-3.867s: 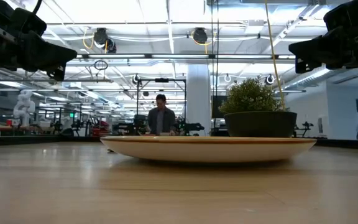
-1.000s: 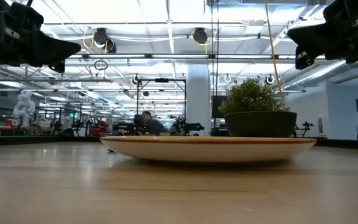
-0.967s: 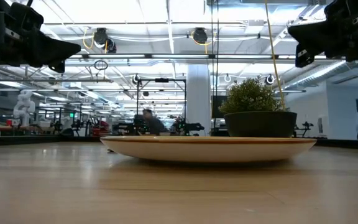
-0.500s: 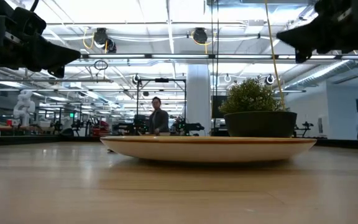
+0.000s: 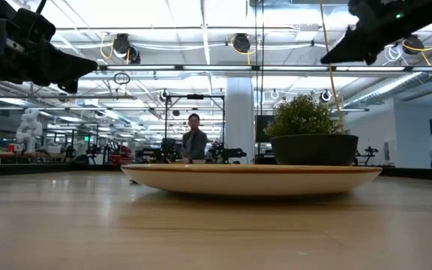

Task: Set table place
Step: Put the black bowl on top of the yellow plate

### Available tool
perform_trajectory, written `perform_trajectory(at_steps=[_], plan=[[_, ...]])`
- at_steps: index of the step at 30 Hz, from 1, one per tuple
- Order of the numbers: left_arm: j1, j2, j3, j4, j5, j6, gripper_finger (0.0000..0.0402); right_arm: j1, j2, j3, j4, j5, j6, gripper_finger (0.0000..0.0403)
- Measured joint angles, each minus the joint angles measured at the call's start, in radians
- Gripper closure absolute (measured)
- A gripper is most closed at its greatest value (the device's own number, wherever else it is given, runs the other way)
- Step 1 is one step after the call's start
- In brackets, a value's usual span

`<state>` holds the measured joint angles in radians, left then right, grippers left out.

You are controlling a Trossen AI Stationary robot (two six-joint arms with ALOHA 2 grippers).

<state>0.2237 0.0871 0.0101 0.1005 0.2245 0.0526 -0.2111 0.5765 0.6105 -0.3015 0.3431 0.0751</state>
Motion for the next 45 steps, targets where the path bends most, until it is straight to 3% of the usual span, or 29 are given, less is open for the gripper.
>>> perform_trajectory(at_steps=[9,14,23,45], plan=[[0.000,0.000,0.000,0.000,0.000,-0.040,0.0385,-0.115,0.209,0.122,-0.218,-0.010,0.013,0.0403],[0.000,0.000,0.000,0.000,0.000,-0.072,0.0385,-0.186,0.336,0.204,-0.348,-0.085,0.018,0.0403],[0.000,0.000,0.000,0.001,0.000,-0.110,0.0385,-0.255,0.474,0.245,-0.398,-0.320,0.026,0.0403],[0.000,0.000,0.000,0.001,0.000,-0.084,0.0385,-0.280,0.641,0.245,-0.412,-0.374,0.018,0.0403]])
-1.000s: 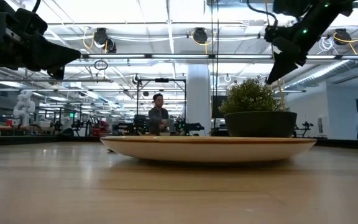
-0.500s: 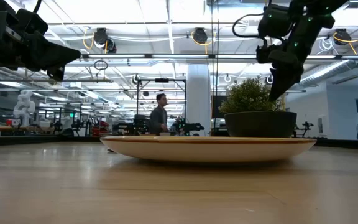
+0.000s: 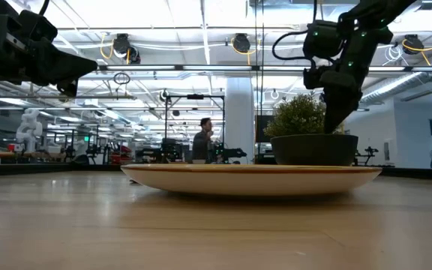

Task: Set table place
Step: Put the black bowl on top of the yellow plate

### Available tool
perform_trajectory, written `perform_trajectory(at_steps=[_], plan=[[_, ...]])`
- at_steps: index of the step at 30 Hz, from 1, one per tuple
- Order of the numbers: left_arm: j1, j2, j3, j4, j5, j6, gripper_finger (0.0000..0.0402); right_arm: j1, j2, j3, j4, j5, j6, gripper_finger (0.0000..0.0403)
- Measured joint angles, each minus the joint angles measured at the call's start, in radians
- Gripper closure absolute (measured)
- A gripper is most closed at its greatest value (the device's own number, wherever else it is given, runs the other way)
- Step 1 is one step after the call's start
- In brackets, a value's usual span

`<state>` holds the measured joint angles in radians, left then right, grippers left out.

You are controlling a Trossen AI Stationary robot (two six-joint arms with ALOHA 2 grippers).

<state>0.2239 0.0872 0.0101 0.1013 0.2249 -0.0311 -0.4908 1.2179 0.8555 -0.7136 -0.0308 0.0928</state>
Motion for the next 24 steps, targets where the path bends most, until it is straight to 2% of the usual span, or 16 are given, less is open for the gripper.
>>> perform_trajectory(at_steps=[19,24], plan=[[0.000,0.000,0.000,0.000,-0.016,-0.003,0.0385,0.000,0.024,0.022,-0.002,-0.027,-0.008,0.0403],[0.000,0.000,0.000,0.000,-0.016,-0.004,0.0385,0.000,0.024,0.022,-0.003,-0.027,-0.026,0.0381]])
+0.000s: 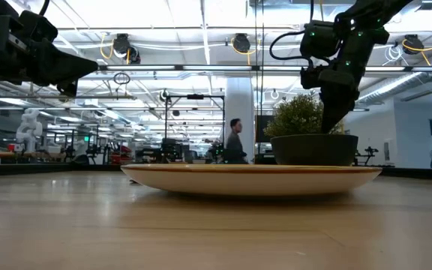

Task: Set table place
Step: Put the black bowl on top of the yellow plate

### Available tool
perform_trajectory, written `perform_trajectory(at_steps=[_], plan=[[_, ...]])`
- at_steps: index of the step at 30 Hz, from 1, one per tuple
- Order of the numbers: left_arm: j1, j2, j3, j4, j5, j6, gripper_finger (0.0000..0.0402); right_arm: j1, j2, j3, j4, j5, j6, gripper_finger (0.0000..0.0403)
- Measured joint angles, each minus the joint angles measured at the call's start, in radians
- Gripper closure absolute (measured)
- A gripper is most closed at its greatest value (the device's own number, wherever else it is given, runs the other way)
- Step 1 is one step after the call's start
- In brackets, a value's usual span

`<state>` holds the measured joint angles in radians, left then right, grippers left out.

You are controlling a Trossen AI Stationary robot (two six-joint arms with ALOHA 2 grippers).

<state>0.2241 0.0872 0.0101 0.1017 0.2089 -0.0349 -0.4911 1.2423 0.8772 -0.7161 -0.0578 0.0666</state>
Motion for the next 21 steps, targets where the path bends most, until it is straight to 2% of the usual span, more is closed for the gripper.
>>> perform_trajectory(at_steps=[4,14,17,21], plan=[[0.000,0.000,0.000,0.000,0.000,0.000,0.0385,0.000,0.000,0.000,0.000,0.000,0.000,0.0338],[0.000,0.000,0.000,0.000,0.000,0.000,0.0385,0.000,0.000,0.000,-0.019,-0.004,0.005,0.0199],[0.000,0.000,0.000,0.000,0.000,0.000,0.0385,-0.001,0.000,0.000,-0.030,-0.004,0.017,0.0177],[0.000,0.000,0.000,0.000,0.000,0.004,0.0385,-0.002,0.017,0.001,-0.042,-0.004,0.029,0.0173]])
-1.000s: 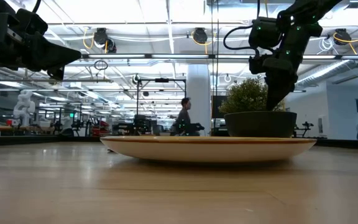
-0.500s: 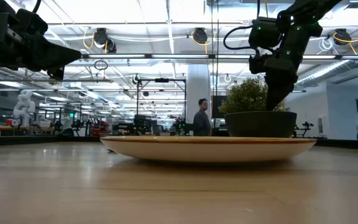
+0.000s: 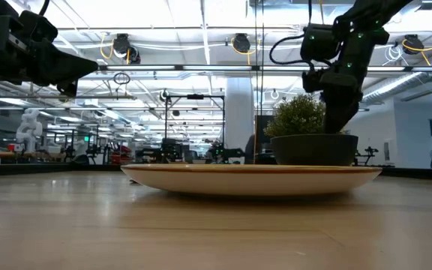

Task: Set table place
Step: Put the black bowl on top of the yellow plate

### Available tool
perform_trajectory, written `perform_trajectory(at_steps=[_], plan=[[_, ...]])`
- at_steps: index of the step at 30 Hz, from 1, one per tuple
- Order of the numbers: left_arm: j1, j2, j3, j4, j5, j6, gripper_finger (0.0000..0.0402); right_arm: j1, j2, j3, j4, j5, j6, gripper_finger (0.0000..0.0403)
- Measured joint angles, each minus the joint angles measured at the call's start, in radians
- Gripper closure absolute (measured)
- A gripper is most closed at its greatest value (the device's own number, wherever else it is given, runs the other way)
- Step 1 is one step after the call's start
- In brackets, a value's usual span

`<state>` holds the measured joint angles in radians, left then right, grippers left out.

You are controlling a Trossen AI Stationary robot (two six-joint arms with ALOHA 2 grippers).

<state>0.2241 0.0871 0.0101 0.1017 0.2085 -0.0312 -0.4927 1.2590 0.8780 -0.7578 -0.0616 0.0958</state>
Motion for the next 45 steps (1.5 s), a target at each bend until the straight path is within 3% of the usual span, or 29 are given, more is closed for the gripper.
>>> perform_trajectory(at_steps=[18,31,36,45], plan=[[0.000,0.000,0.000,0.006,-0.001,0.002,0.0385,-0.038,0.171,0.000,0.036,0.003,-0.030,0.0179],[0.000,0.000,0.000,0.005,-0.001,0.001,0.0385,-0.044,0.195,0.000,0.058,0.000,-0.052,0.0181],[0.000,0.000,0.000,0.005,-0.001,0.000,0.0385,-0.044,0.195,0.000,0.059,-0.030,-0.064,0.0212],[0.000,0.000,0.000,0.006,-0.001,0.000,0.0385,-0.043,0.195,0.000,0.058,-0.050,-0.082,0.0309]])
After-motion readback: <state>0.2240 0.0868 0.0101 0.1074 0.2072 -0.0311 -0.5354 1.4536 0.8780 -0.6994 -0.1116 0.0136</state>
